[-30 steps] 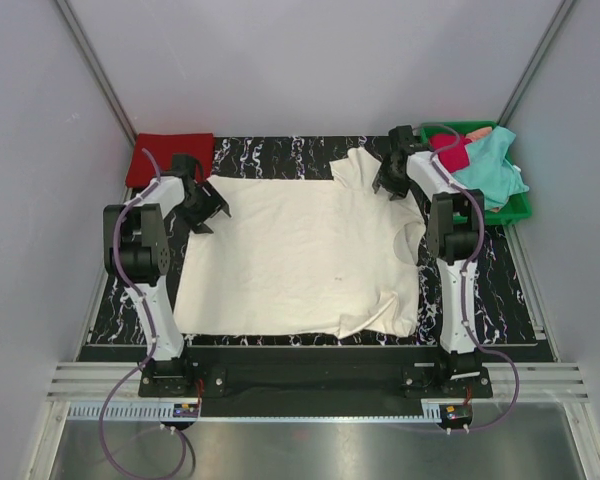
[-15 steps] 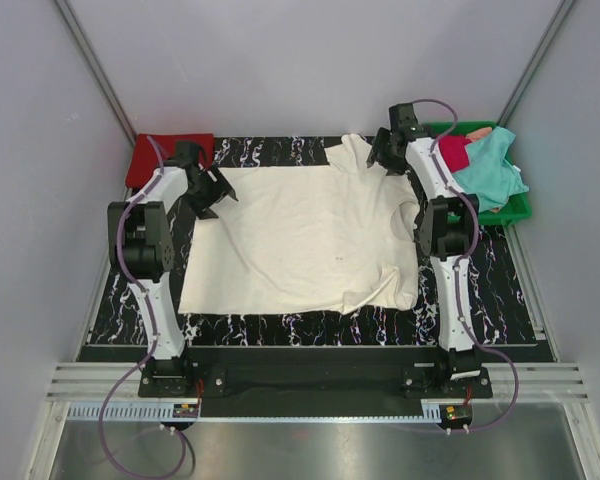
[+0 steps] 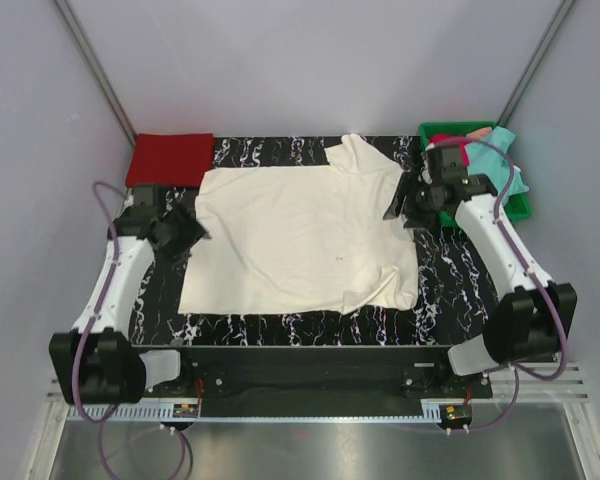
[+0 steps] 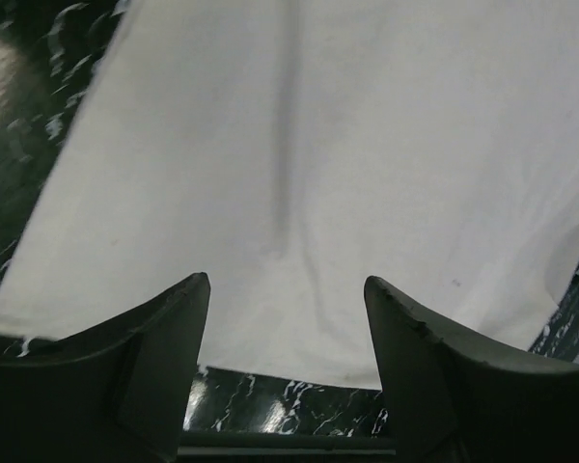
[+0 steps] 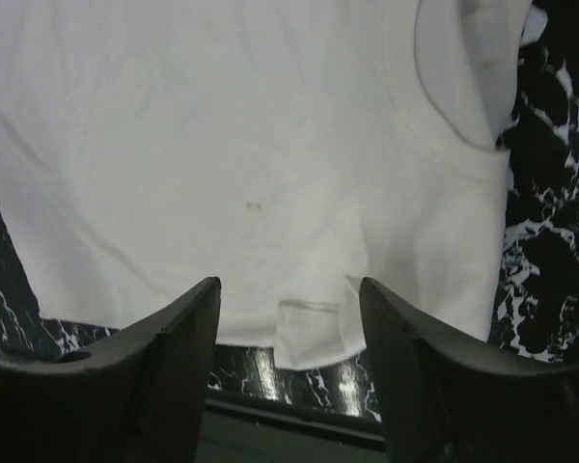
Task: Fold and stack the t-shirts
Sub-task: Flatten the tshirt out, then fold the tshirt
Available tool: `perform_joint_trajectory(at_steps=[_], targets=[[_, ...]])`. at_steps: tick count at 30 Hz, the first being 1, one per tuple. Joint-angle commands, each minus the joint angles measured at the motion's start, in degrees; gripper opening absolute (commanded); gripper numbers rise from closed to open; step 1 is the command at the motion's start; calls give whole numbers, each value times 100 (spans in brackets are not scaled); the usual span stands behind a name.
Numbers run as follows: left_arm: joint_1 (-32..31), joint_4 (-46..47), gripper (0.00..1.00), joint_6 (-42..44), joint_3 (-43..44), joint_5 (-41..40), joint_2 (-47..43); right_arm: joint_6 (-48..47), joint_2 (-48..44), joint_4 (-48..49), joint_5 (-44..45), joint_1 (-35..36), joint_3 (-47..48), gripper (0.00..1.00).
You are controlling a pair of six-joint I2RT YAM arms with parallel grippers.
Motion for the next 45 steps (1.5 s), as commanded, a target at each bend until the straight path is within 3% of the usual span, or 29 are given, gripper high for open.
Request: perform_joint_trajectory(at_steps=[1,3,6,9,10,13,23,27,33,36,45], targets=[[612,-897,67,-132,-889,-691,-835,124,-788,177,-671,140,-1185,63],[737,-995,63,-194,-1267,-1033,-1039,185,-1089,151,-821,149,-1807,58],[833,-882,63,-449,-1681,-904,-1304,492,-1677,124,-891,158,-2494,58],[1105,-820,75,-554,-1945,-806,-1322,590,-2135,256,-988,158,-2935,66],[1141,-794,84,-554,-1989,-823,-1330,555,-2197,317,-1014,158,-2997,68],[1273,-854,87,-554,-2042,-929,-1313,309,-2145,230,-919,158,-3042,71],[1738,-749,70,-511,-2490,-797,-1208,-209,-1899,265,-522,158,-2928,65],[1976,-688,52,-414,-2525,-797,-1103,-316,-1776,318,-637,149,-2813,63],[2090,-627,50,-545,-2534,-868,-804,-360,-1705,449,-777,158,-2752,63],[2099,-478,41,-607,-2569,-780,-585,-333,-1661,519,-865,158,-2760,62],[2090,-11,36,-756,-2850,-586,-74,-386,-1556,704,-971,158,-2857,61]])
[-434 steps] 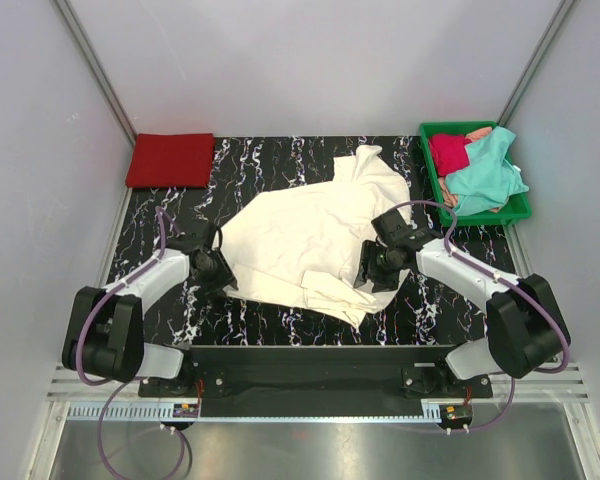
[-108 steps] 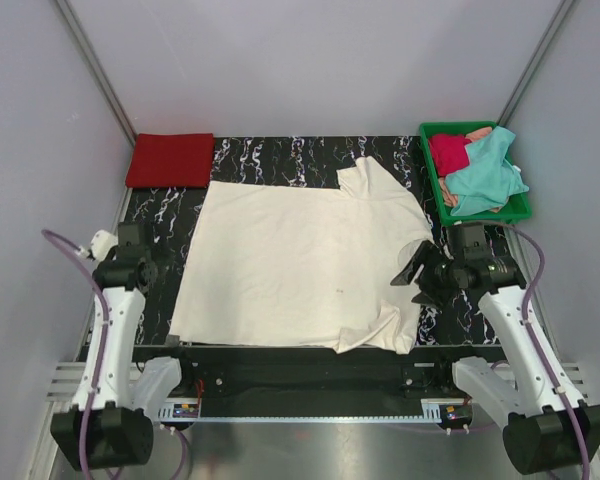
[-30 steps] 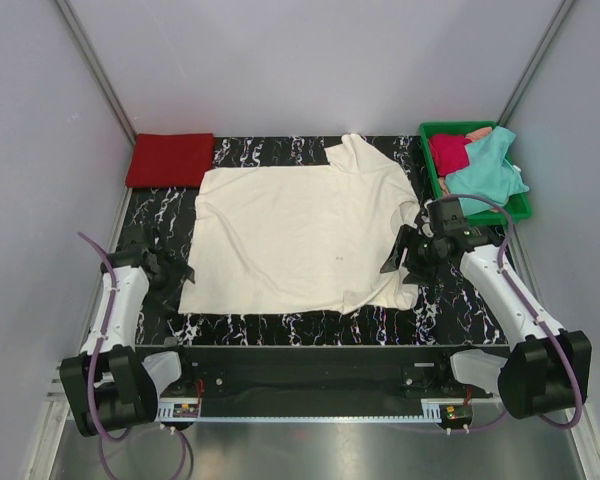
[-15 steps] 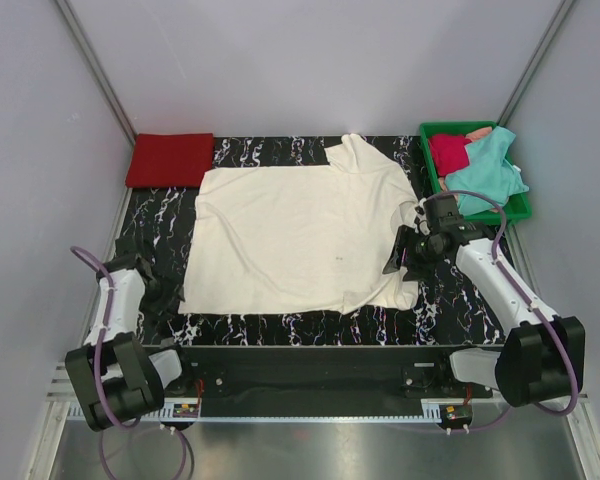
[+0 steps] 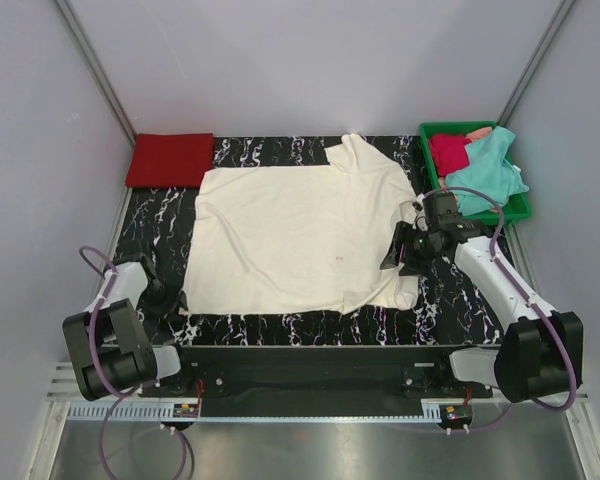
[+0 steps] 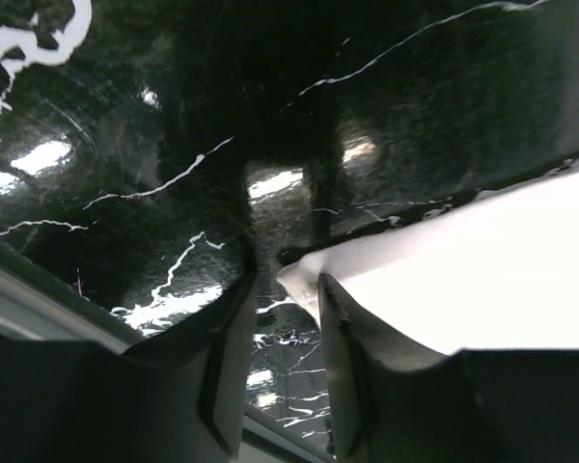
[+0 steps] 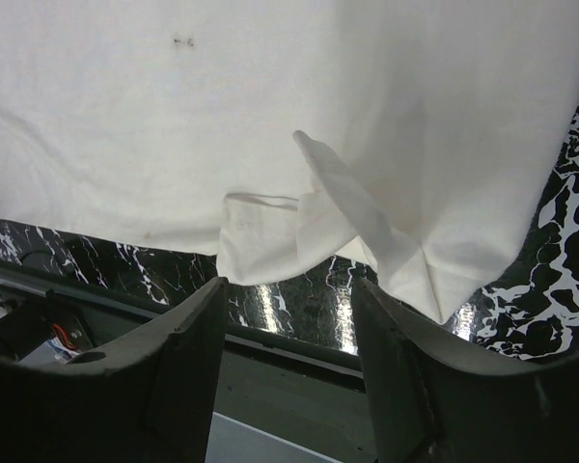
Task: Fold and stack the t-shirts
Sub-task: Fold the tshirt
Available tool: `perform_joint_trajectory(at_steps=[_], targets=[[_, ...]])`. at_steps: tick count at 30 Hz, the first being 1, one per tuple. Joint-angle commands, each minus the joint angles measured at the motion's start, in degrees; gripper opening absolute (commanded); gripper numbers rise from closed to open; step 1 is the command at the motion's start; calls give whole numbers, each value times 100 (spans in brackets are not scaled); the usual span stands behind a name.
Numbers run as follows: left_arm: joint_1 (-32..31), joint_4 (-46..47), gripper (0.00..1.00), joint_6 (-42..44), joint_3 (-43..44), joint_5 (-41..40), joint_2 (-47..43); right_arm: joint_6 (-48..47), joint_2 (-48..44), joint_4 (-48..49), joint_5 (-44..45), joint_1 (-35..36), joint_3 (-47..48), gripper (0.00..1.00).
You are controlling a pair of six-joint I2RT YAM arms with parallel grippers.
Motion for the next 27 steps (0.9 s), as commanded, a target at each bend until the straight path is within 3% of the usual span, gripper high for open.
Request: perform_joint_trajectory(at_steps=[1,10,19,27], targets=[[25,308,36,-101,-75,122,97,-161,92,195,-145,27,128,61],[25,229,30,-250,-180,-221,79,-213,189,213,-110,27,155,64],[25,396,14,-241,-206,-212,106,-530,628,177,400,27,445,71],[25,422,8,-276,-312,-71,-96,-741,1032,230,734,27,550,62]])
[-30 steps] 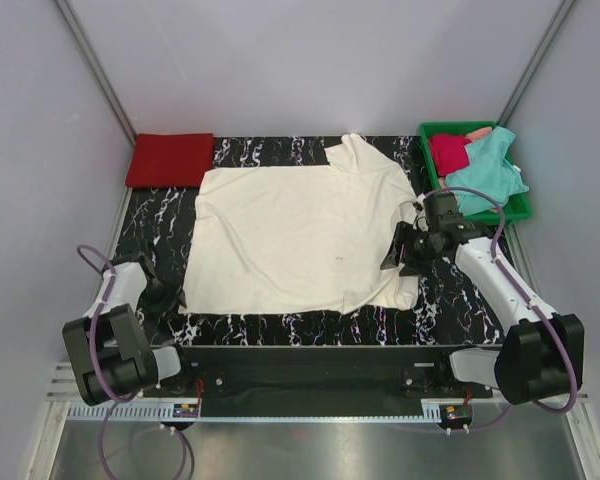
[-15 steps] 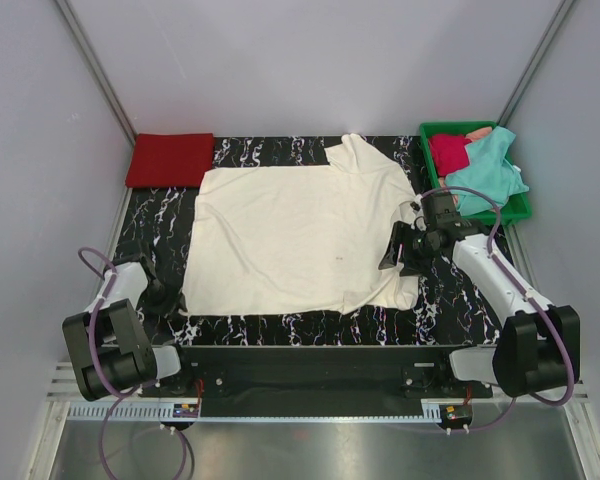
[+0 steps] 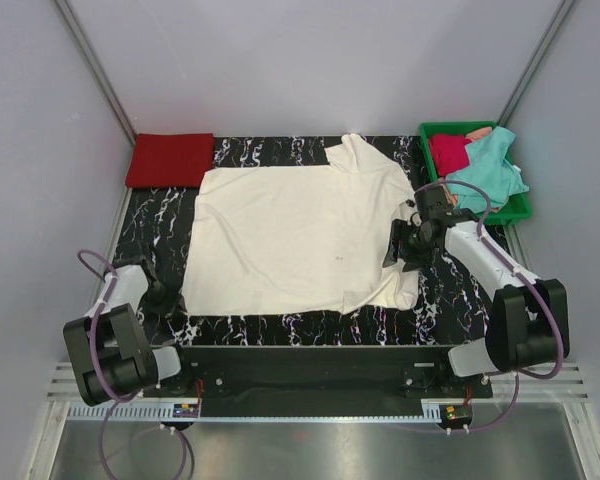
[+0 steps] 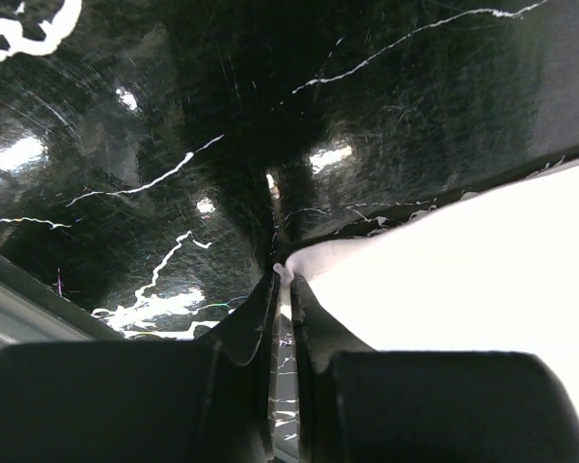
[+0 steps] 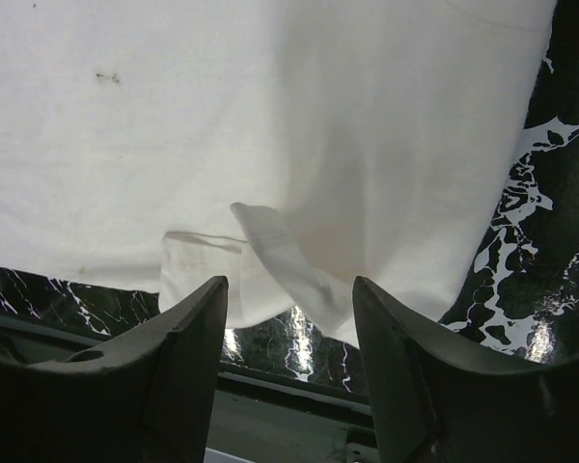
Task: Fold and stack the t-shirts
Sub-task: Fold the tshirt
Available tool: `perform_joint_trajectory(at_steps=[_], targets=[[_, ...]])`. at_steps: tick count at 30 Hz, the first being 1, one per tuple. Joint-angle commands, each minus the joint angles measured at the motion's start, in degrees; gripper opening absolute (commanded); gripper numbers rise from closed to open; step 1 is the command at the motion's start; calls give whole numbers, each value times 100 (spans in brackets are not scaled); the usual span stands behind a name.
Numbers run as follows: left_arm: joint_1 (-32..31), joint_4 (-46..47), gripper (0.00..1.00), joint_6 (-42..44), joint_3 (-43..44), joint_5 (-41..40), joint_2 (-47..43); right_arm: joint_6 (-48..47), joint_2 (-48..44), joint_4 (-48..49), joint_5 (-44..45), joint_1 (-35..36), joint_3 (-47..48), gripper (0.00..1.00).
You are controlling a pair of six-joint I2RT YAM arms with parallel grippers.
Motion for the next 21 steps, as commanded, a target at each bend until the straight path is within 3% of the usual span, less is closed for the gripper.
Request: perform_joint_trajectory(at_steps=[1,9,10,13,16,21], targets=[[20,248,8,-36,-213,-157,-57,-197,128,114,238,7,229,61],[20,238,2,-71,-214,-157,-233,-127,383,457,-43,24,264,52],[20,256,2,-80,-205,-139,-277,-135,400,449,-43,24,282,34],[12,195,0,-124,-240,-130,-382,-74,331,47,158,24,387,1],[20,99,0,-176,-258,-165,-584,224,-108,-411,282,24,396,0],[12,-226,0,-247,-258,-253,-944,682,-1610,-720,265,24,133,0]])
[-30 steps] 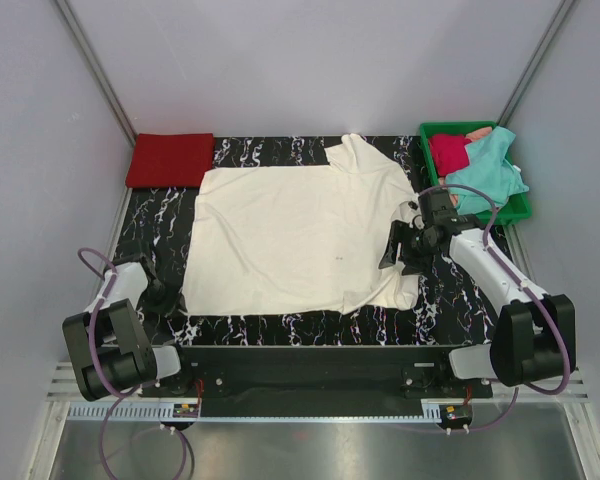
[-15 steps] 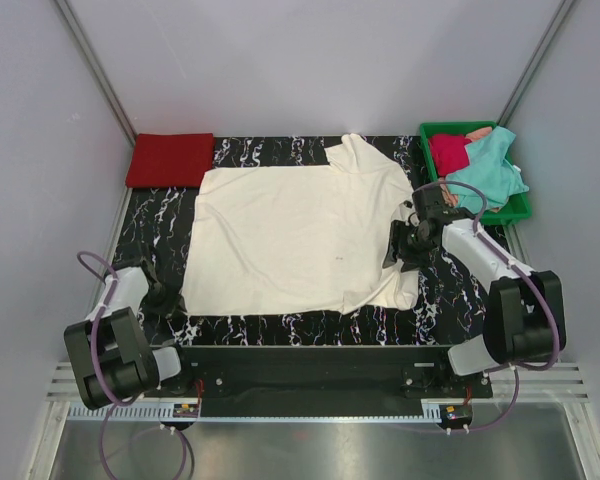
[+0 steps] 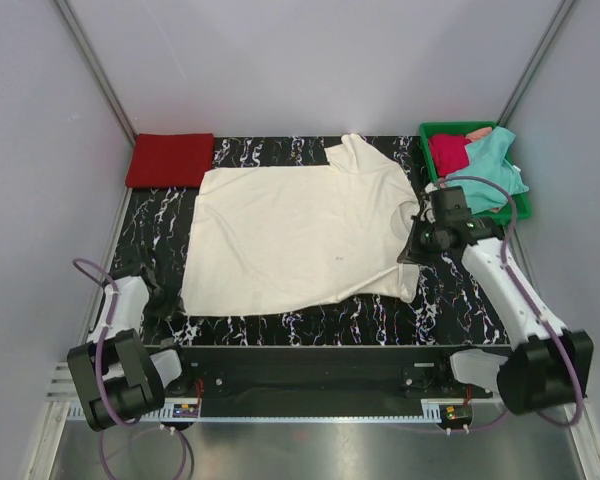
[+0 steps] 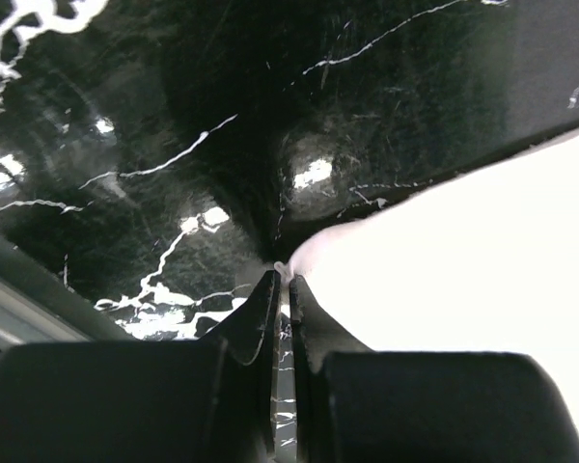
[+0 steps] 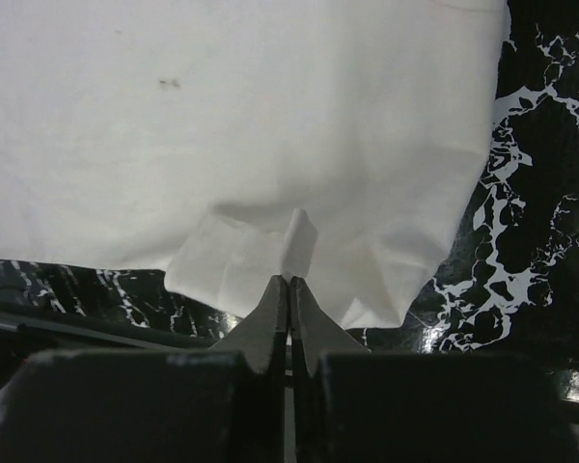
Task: Fold and stack the t-shirts
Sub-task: Fold the tshirt
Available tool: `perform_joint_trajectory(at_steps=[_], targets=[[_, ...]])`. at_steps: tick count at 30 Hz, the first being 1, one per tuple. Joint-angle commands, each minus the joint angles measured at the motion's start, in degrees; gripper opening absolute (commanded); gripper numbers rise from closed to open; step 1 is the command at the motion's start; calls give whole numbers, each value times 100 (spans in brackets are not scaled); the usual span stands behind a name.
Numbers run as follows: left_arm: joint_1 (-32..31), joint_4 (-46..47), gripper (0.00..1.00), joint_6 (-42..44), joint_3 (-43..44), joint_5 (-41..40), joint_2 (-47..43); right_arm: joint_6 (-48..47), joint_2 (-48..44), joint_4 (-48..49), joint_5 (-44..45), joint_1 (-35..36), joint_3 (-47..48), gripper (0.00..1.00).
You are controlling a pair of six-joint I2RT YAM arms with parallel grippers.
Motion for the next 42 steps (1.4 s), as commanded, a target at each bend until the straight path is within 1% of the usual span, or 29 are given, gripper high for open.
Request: perform_joint_trajectory(at_steps=[1,2,4,7,11,14,17,23,28,35,40,42], targets=[[12,-216,0,-114,-11,-246,-317,376,-1124,-316,-25,24,-71,0],[-23,-234,0,-122,24,-264,-379,368,-1413,-299,-148,24,-228,0],[-67,-269,0,-70,95,-273,-458,324,-1687,-194,-360,24,-378,0],[-85,-261,0,87,209,-98,-502,149,-1776,-175,-116,16,-467,0],[-234,-225,0,325,455,-106,-590,-98,-1540,0,-114,24,-204,0],[-261,-278,0,519,753,-124,-538,-116,-1259,114,-264,24,50,0],[-366,-278,0,651,1017,-133,-406,-177,-1030,115,-185,24,253,0],[-577,-15,0,554,1387,-71,24,-431,-573,88,131,16,718,0],[-796,223,0,519,1833,-71,604,-546,-46,123,246,-2,1254,0],[-867,267,0,554,2607,-212,1491,-669,666,220,114,-125,1791,0],[-876,399,0,572,2916,-89,1949,-705,1211,141,-53,-230,2169,0],[-902,451,0,572,3021,-71,2160,-705,1291,167,-44,-265,2222,0]])
